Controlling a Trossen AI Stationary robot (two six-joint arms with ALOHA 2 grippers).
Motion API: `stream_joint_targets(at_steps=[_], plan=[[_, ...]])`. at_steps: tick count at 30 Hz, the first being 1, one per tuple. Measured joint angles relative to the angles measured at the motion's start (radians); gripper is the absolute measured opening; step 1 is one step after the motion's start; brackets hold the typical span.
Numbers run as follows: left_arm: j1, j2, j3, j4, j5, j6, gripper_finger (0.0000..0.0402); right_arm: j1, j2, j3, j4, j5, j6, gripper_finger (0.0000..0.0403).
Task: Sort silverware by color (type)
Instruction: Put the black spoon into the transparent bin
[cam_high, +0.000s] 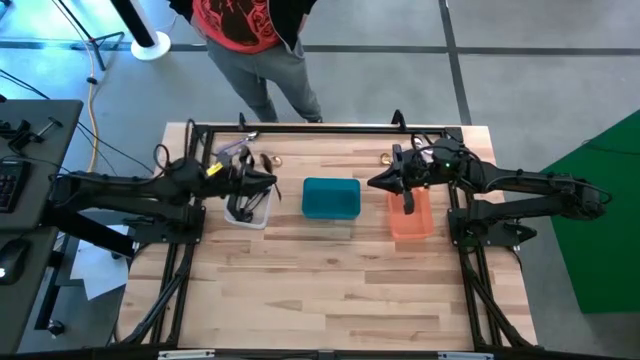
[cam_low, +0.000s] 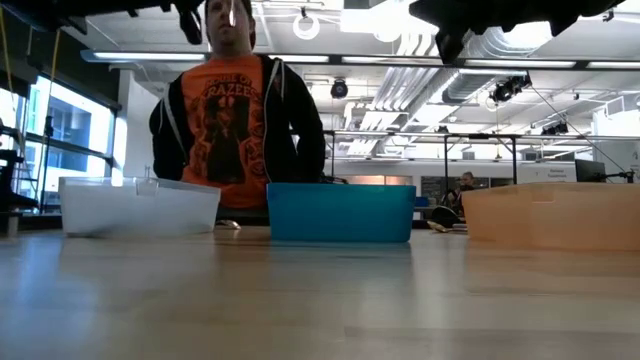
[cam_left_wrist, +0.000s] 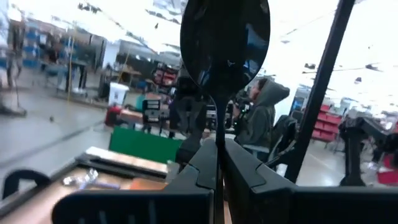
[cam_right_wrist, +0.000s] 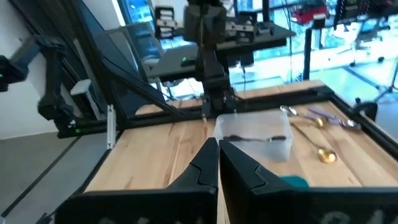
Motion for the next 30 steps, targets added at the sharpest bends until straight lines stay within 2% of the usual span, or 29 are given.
stream_joint_targets(at_steps=[4,12,18,30], plan=[[0.002,-0.026,0.000,-0.019,-0.039,0.039,0.0000,0.000,0.000,0.000,0.045,-0.044,0.018,0.0000],[0.015,-0.033,0.000,-0.043,-0.040,0.047,0.0000,0.000,0.000,0.000,0.059,-0.062,0.024,0.0000],[0.015,-0.033,0.000,-0.044,-0.036,0.061,0.0000,0.000,0.000,0.000,0.068,-0.118,0.023,0.0000],[0.015,-0.033,0.000,-0.045,-0.006,0.084,0.0000,0.000,0.000,0.000,0.076,-0.121,0.023,0.0000]])
